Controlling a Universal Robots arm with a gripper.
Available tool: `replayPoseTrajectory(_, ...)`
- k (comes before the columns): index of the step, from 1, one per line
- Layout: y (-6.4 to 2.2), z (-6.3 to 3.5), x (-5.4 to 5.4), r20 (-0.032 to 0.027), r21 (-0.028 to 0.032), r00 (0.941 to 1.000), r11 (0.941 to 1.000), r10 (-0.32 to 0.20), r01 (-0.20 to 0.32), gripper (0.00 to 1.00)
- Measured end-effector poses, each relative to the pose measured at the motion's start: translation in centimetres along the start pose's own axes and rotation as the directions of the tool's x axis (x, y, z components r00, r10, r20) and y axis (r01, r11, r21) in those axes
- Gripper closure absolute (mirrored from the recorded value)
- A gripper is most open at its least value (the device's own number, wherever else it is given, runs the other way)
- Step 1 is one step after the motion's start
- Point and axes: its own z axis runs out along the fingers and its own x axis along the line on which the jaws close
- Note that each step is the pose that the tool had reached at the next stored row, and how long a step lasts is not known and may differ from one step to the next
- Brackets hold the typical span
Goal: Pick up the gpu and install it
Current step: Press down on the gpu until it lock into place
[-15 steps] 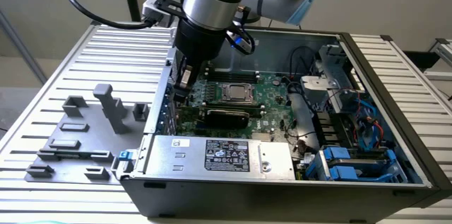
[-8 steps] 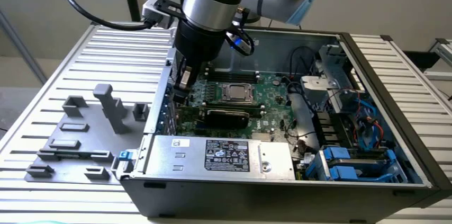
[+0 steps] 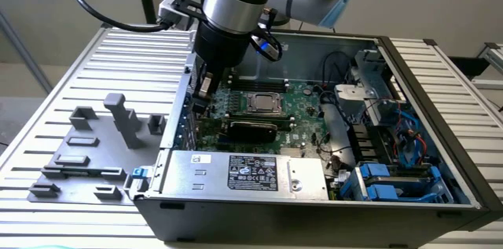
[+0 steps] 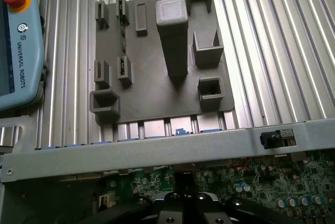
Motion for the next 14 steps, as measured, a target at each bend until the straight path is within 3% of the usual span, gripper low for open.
replayPoseTrajectory(14,0.11,-0.07,-0.51,0.001,-0.0005,1.0,1.0,0.004,-0.004,0.89)
